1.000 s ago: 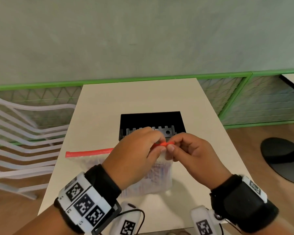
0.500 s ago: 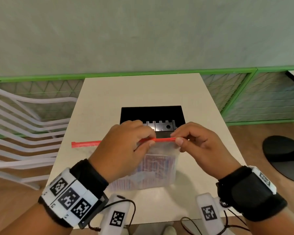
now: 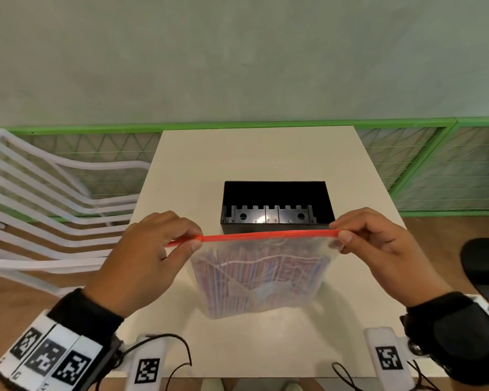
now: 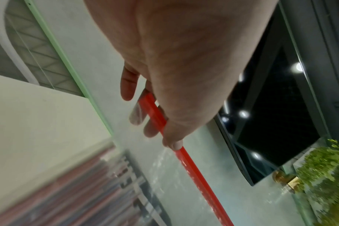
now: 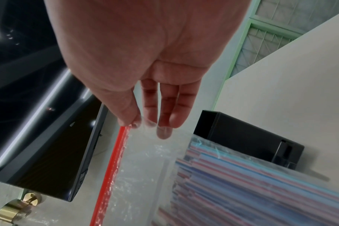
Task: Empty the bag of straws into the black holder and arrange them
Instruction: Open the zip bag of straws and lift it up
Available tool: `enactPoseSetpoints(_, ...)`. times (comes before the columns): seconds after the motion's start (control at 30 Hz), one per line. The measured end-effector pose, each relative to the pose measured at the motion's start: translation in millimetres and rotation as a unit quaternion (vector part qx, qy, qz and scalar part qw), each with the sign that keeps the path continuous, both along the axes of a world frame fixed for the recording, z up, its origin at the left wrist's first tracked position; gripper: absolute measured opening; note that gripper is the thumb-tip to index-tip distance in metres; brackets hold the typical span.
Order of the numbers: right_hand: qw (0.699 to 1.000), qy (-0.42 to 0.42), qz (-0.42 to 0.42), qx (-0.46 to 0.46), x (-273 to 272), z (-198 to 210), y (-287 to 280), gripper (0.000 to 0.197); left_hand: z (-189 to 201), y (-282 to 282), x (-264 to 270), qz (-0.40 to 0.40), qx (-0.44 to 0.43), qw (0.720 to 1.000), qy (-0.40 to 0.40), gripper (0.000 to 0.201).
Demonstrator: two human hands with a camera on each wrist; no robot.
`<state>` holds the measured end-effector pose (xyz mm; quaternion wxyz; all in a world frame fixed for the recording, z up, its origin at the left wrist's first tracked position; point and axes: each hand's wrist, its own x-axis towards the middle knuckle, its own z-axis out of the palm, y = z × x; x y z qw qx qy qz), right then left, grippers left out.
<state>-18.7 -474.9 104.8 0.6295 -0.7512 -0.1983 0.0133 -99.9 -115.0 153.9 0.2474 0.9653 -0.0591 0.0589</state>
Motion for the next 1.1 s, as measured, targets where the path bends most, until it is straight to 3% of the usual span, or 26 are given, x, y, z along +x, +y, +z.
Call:
enactPoseSetpoints(0.13, 1.0, 0.014, -0.005, 0.018, 1.6, -5.9, 3.4, 0.012, -11.1, 13.7, -5.5, 0.053, -0.071, 0.996, 0.006, 0.012)
enactPoseSetpoints(0.3, 0.997, 0.063, -0.02, 0.042, -1.8, -10.7, 15.4, 0.018, -37.5, 15.1, -7.5, 0.063, -0.174, 0.983, -0.008, 0.02)
enactPoseSetpoints(0.37, 0.995, 0.076, -0.031, 0.056, -2.8, -12.0, 17.5, 0.024, -52.2, 15.7, -7.5, 0.086, -0.318, 0.944, 0.024, 0.021)
enactPoseSetpoints(0.43, 0.993, 0.096, -0.025, 0.071, -2.2, -13.8, 18.3, 0.039, -72.3, 17.5, -3.9, 0.09, -0.453, 0.88, 0.11, 0.05)
enactPoseSetpoints(0.5, 0.991, 0.11, 0.005, 0.079, -1.9, -13.9, 23.6, 0.04, -94.4, 14.9, 3.7, 0.074, -0.479, 0.851, 0.201, 0.085)
enactPoseSetpoints(0.53, 0.99, 0.112, 0.019, 0.081, -1.5, -13.3, 28.2, 0.037, -103.4, 11.5, 8.0, 0.065, -0.477, 0.846, 0.23, 0.091)
enactPoseSetpoints(0.63, 0.988, 0.108, 0.041, 0.1, -0.1, -16.1, 39.8, 0.032, -119.6, -3.1, 16.4, 0.09, -0.476, 0.841, 0.243, 0.075)
enactPoseSetpoints(0.7, 0.985, 0.124, 0.049, 0.106, -1.2, -20.2, 42.0, 0.042, -127.6, -6.4, 16.4, 0.103, -0.483, 0.835, 0.244, 0.058)
enactPoseSetpoints(0.8, 0.976, 0.204, 0.058, 0.046, -11.8, -41.8, 35.3, 0.078, -134.8, -6.0, 9.0, 0.101, -0.541, 0.794, 0.257, 0.069)
enactPoseSetpoints(0.87, 0.959, 0.265, 0.092, -0.039, -24.3, -67.1, 32.4, 0.092, -136.4, -8.5, 3.8, 0.106, -0.563, 0.777, 0.259, 0.077)
enactPoseSetpoints(0.97, 0.931, 0.305, 0.125, -0.159, -35.5, -88.6, 42.6, 0.079, -135.6, -21.6, 0.6, 0.109, -0.558, 0.777, 0.27, 0.054)
enactPoseSetpoints(1.1, 0.938, 0.285, 0.114, -0.161, -29.1, -76.7, 67.0, 0.051, -122.6, -43.9, 2.4, 0.11, -0.543, 0.785, 0.279, 0.04)
